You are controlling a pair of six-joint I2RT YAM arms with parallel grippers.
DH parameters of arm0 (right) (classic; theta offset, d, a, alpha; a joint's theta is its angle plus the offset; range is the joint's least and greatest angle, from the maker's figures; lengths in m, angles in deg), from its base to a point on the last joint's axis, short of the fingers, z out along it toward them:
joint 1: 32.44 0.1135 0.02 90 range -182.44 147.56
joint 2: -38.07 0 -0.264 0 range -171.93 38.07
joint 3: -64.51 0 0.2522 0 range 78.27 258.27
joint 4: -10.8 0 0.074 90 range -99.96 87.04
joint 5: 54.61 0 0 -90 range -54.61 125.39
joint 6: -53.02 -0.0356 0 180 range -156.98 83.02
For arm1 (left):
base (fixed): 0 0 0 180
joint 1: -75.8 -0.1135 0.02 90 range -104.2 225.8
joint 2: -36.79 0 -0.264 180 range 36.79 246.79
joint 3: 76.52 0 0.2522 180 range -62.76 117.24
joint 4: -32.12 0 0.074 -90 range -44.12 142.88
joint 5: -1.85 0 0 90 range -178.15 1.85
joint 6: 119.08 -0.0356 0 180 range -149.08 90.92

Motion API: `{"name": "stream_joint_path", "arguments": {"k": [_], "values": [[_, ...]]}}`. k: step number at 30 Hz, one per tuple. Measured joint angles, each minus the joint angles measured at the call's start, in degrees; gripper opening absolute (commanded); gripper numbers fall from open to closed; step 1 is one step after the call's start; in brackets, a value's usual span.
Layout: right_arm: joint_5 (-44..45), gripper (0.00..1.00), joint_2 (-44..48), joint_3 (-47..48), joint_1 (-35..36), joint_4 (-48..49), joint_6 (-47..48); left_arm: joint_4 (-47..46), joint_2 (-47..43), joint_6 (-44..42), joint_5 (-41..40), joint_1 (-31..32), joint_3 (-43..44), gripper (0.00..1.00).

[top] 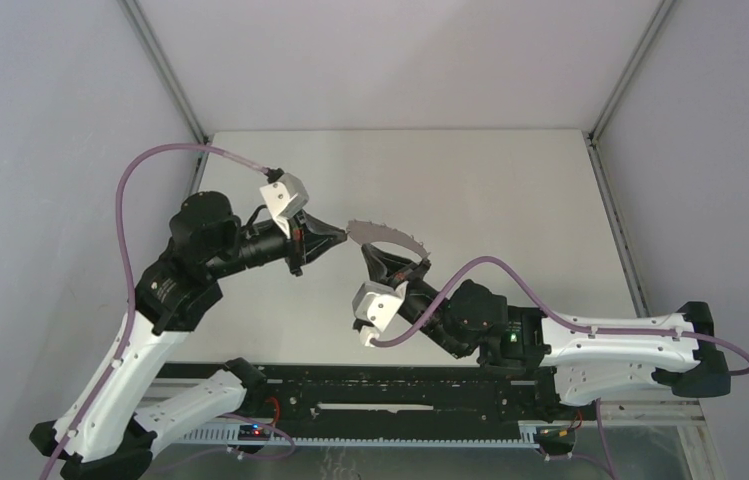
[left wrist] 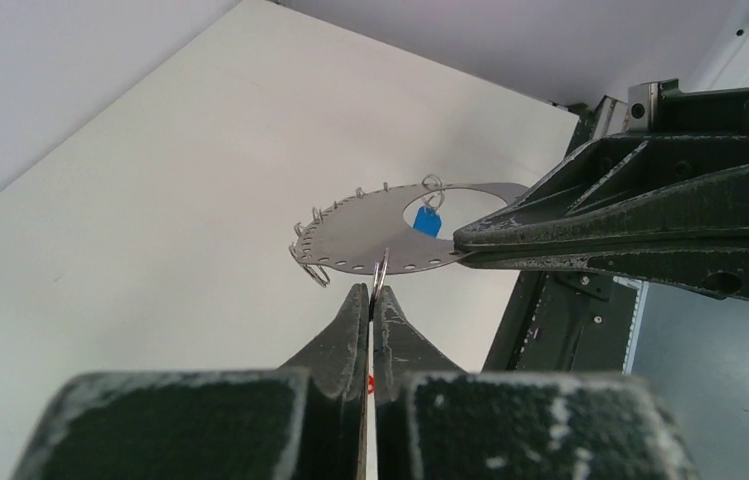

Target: Put the keys on the keyring

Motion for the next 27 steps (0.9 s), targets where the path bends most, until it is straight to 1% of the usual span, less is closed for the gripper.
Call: {"name": "stream_joint_path", "arguments": {"k": [9,10,11,12,13,14,16,17,18,23,24,27], "values": [[-0.7,0.00,0.2,0.0,0.1,-0.1,-1.7,-6.1,-2.2,1.6,2.1,-0.6,-4.2,0.00],[-0.7,0.05,0.3,0.0,0.1,-0.2,-1.9,-6.5,-2.3,1.6,2.3,-0.7,-4.4,0.00],[-0.8,0.17,0.3,0.0,0.1,-0.2,-2.1,-6.8,-2.3,1.6,2.5,-0.7,-4.6,0.00],[-0.9,0.27,0.4,0.0,0.1,-0.2,-2.4,-7.1,-2.5,1.5,2.8,-0.8,-4.8,0.00],[-1.5,0.34,0.5,0.0,0.1,-0.3,-3.0,-7.5,-2.6,1.4,3.1,-0.9,-5.1,0.00],[-2.6,0.39,0.7,0.0,0.1,-0.5,-3.9,-8.5,-2.9,0.8,3.6,-1.0,-5.5,0.00],[-6.0,0.45,1.0,0.0,0.3,-1.2,-6.0,-10.2,-3.6,-1.6,4.7,-1.2,-6.6,0.00],[-7.7,0.52,1.3,0.0,0.3,-1.7,-7.2,-11.1,-4.0,-3.3,5.1,-1.3,-7.4,0.00],[-10.2,0.55,1.7,0.0,0.2,-2.7,-8.8,-11.6,-4.5,-4.9,5.5,-1.4,-8.0,0.00],[-20.6,0.57,5.1,0.1,-2.6,-8.2,-16.7,-12.9,-7.3,-16.8,8.6,-1.7,-11.3,0.00],[-23.2,0.56,6.2,0.1,-4.1,-9.6,-18.8,-13.0,-7.7,-18.1,9.1,-1.7,-11.5,0.00],[-31.1,0.53,9.3,0.2,-11.4,-12.1,-24.5,-13.3,-9.5,-24.6,12.3,-1.7,-12.7,0.00]]}}
